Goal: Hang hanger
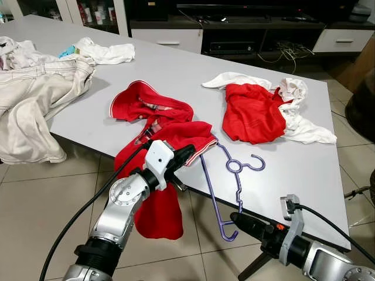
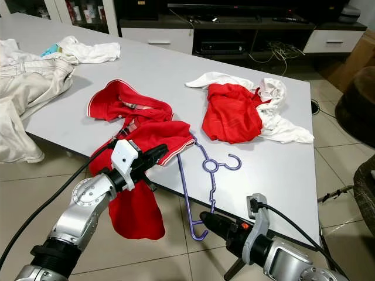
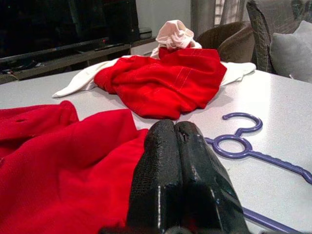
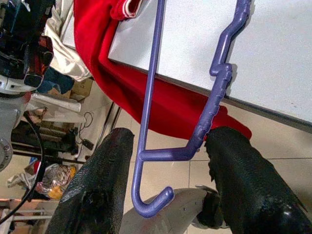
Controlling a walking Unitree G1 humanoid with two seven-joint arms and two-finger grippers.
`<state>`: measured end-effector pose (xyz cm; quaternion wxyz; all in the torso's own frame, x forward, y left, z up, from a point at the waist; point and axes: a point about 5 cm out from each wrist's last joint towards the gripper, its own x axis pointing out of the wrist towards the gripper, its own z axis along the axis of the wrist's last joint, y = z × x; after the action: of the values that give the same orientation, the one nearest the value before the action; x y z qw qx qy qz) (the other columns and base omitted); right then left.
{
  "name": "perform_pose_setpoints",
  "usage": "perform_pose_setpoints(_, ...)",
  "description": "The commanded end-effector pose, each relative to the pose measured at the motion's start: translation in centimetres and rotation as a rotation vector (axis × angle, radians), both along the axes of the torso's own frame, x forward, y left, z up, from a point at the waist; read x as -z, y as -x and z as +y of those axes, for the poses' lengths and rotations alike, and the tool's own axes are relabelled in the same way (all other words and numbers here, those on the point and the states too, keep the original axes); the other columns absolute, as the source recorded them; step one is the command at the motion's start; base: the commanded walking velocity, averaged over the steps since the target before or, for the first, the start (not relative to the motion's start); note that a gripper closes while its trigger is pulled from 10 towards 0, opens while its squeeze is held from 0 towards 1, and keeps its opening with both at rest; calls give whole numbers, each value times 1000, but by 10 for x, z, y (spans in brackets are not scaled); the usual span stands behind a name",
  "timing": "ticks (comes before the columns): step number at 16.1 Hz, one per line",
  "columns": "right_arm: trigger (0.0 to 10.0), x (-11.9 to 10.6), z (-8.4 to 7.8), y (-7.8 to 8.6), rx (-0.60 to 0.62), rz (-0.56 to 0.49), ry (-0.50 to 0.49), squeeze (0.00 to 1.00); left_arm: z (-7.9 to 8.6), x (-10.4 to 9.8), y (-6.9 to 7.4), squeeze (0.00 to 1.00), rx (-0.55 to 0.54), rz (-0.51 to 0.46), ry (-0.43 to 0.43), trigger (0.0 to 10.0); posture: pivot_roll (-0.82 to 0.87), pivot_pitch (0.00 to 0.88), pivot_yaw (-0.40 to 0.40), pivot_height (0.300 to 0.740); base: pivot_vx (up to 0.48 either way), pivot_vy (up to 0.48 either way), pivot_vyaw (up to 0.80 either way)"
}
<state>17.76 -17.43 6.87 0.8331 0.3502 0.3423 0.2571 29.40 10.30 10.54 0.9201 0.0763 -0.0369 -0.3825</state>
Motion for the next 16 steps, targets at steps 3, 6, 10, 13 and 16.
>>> perform_pose_setpoints(3,10000,1,-1,-5,-1,-2,11,0,-3,-6,-1,0,12,-23,-10,10000,-124,0,-28,740,0,0,0)
perform_pose_setpoints(6,10000,2,3,-9,-10,-5,10,0,-3,-6,-1,0,13,-24,-10,10000,-122,0,-28,740,0,0,0)
perform_pose_setpoints(10,10000,2,3,-16,-10,-13,15,0,-3,-6,-1,0,10,-25,-10,10000,-116,0,-26,740,0,0,0)
perform_pose_setpoints(13,10000,3,3,-22,-7,-19,19,0,-2,-6,-1,0,10,-26,-12,10000,-113,0,-25,740,0,0,0)
perform_pose_setpoints(16,10000,4,7,-28,-7,-21,19,0,-2,-6,0,0,10,-26,-12,10000,-111,0,-24,740,0,0,0)
